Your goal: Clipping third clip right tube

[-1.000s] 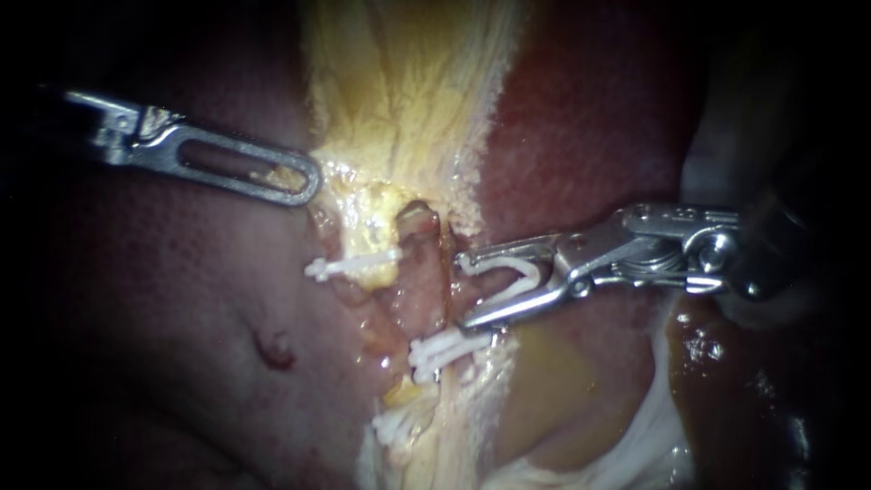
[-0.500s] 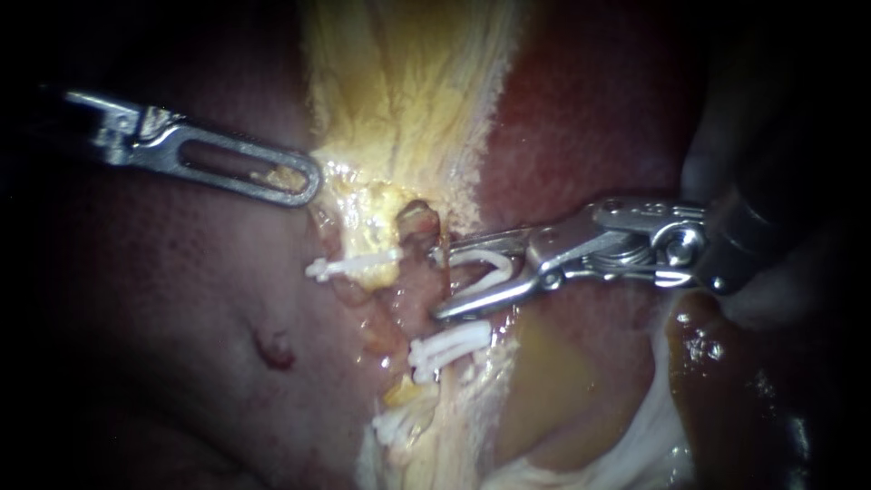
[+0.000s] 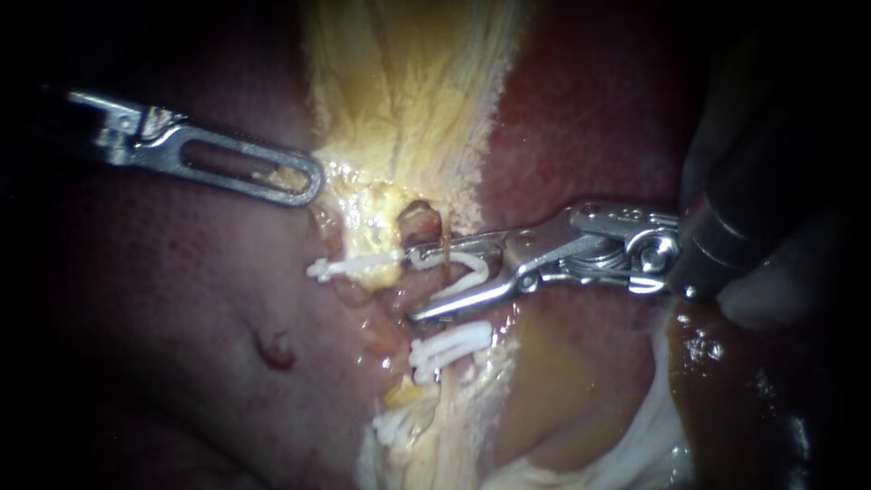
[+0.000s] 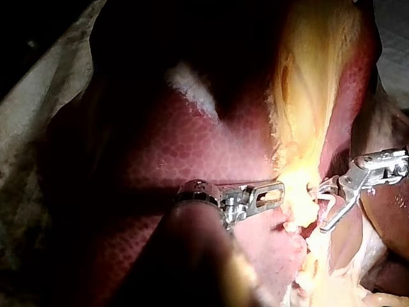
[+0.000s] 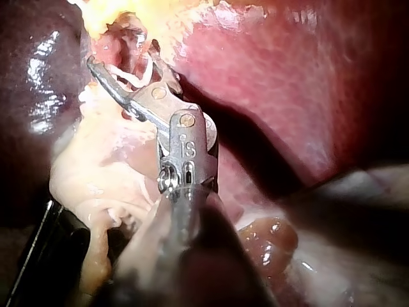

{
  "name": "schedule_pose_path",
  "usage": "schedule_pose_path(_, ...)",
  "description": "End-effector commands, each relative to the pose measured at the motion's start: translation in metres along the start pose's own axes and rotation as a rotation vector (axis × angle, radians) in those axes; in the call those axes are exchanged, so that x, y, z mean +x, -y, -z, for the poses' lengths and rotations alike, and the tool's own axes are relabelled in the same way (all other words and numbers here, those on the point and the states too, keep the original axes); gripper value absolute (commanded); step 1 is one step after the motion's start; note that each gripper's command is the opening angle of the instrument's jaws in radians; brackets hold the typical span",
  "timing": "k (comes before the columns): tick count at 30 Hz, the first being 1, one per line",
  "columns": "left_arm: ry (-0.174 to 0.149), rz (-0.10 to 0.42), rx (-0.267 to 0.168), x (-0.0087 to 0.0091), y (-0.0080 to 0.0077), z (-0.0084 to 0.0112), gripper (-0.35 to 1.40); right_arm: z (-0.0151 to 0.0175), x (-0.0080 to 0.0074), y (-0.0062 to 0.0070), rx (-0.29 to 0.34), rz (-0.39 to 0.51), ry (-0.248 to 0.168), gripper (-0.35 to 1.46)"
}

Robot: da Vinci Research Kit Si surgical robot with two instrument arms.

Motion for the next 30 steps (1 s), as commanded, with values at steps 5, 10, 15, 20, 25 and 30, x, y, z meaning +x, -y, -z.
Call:
schedule_pose_path(5, -0.001, 0.0, 0.001, 0.0, -0.0001, 0.0001, -0.35, 0.0006, 0.001, 0.0008, 0.039, -0.027, -0.029, 0.5)
schedule_pose_path(10, -0.001, -0.001, 0.001, 0.0, -0.0001, 0.0001, -0.35, 0.0011, 0.0025, 0.0022, 0.115, -0.059, -0.076, 0.5)
schedule_pose_path(15, 0.001, -0.001, 0.003, 0.0, -0.0002, 0.0001, -0.35, 0.0012, 0.0037, 0.0039, 0.163, -0.061, -0.099, 0.5)
schedule_pose_path(20, 0.001, -0.001, 0.003, 0.0, -0.0002, 0.0001, -0.35, 0.0009, 0.0042, 0.0049, 0.179, -0.066, -0.107, 0.49)
schedule_pose_path(25, 0.001, -0.001, 0.003, 0.0, -0.0002, 0.0, -0.35, 0.0008, 0.0042, 0.0047, 0.177, -0.066, -0.107, 0.49)
schedule_pose_path(30, 0.002, 0.0, 0.002, 0.0, -0.0002, -0.0001, -0.35, 0.0002, 0.0042, 0.0045, 0.175, -0.065, -0.108, 0.49)
